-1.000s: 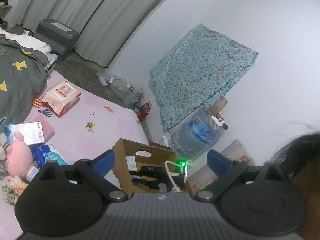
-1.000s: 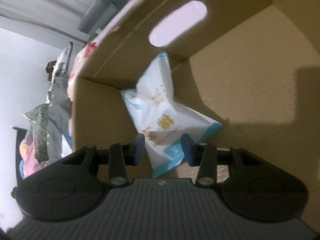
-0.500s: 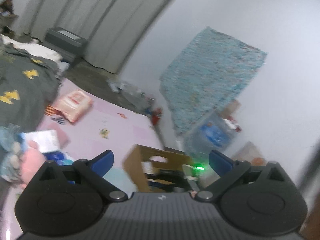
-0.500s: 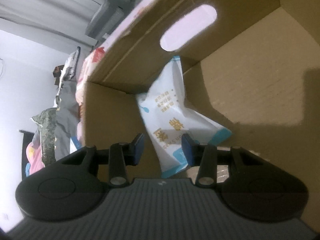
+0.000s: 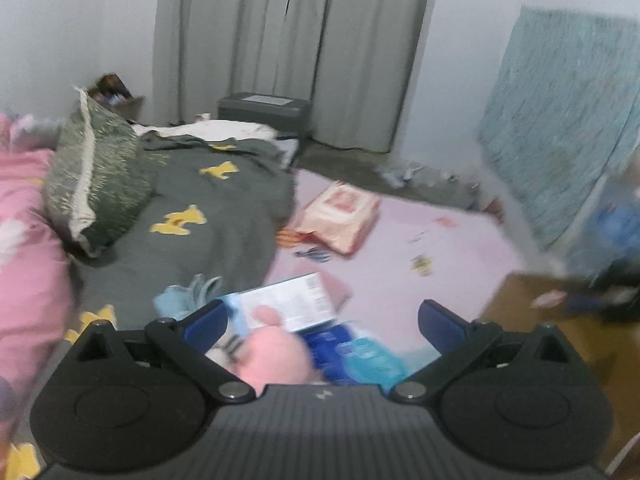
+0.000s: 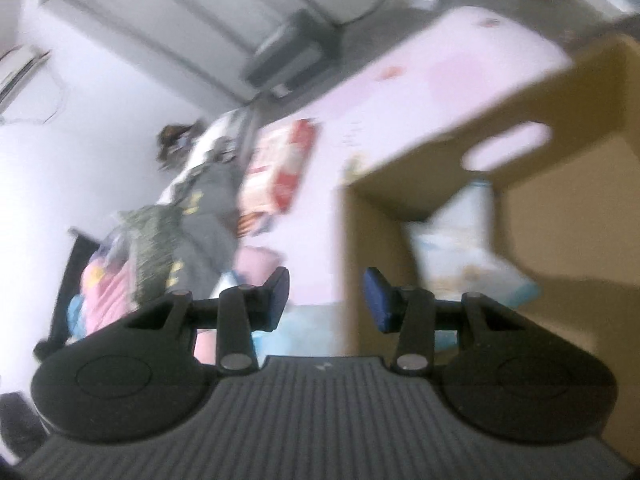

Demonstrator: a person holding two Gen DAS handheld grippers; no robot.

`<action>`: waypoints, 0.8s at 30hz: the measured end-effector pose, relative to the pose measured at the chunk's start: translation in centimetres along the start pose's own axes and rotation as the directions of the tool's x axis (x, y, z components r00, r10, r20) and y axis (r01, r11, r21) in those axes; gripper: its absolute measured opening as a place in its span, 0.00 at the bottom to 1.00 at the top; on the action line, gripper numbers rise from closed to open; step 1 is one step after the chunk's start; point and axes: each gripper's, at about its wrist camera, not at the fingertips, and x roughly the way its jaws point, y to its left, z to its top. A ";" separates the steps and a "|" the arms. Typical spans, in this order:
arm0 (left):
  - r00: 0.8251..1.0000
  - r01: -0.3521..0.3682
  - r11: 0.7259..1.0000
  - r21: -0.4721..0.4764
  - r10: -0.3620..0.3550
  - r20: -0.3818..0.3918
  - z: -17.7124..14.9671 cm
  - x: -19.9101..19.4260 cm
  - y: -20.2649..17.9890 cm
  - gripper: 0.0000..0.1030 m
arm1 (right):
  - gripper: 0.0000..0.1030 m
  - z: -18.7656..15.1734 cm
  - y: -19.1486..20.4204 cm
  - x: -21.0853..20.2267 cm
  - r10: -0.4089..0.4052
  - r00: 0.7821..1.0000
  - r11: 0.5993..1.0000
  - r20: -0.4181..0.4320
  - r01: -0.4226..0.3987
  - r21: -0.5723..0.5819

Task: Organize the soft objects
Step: 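Withdraw the right gripper from the box back toward the pile, then grasp the blue-and-white medicine box with the right gripper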

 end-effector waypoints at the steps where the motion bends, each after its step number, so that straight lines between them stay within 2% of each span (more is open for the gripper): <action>1: 1.000 -0.013 1.000 0.016 0.013 0.000 -0.4 0.6 0.0 0.98 | 0.40 0.0 1.2 0.6 0.021 1.000 1.000 -0.014 -0.021 -0.017; 6: 1.000 0.011 0.999 0.043 -0.011 0.006 -2.0 3.5 -0.1 0.98 | 0.39 0.4 7.1 6.0 0.090 0.987 0.992 -0.132 -0.101 -0.077; 10: 0.999 0.044 0.998 0.045 -0.045 0.014 -2.8 5.5 0.1 0.95 | 0.39 1.0 11.0 12.8 0.102 0.961 0.987 -0.258 -0.130 -0.096; 12: 0.999 0.040 0.998 0.051 -0.040 -0.001 -2.9 6.6 0.2 0.89 | 0.39 1.0 12.5 16.5 0.085 0.945 0.987 -0.315 -0.124 -0.106; 14: 0.999 0.035 0.998 0.053 -0.034 -0.024 -3.0 7.7 0.3 0.76 | 0.39 0.9 13.6 20.1 0.059 0.929 0.988 -0.365 -0.107 -0.113; 17: 0.997 0.033 0.998 0.059 -0.029 -0.065 -3.3 9.1 0.5 0.65 | 0.39 0.3 14.7 25.1 0.002 0.912 0.985 -0.410 -0.071 -0.154; 20: 0.994 0.020 0.998 0.065 -0.012 -0.111 -3.7 10.4 0.6 0.59 | 0.39 0.0 14.8 29.0 -0.034 0.897 0.983 -0.442 -0.049 -0.175; 24: 0.994 -0.005 0.993 0.119 0.018 -0.110 -4.2 10.6 0.3 0.59 | 0.40 -0.8 14.6 32.5 -0.050 0.874 0.980 -0.484 -0.049 -0.191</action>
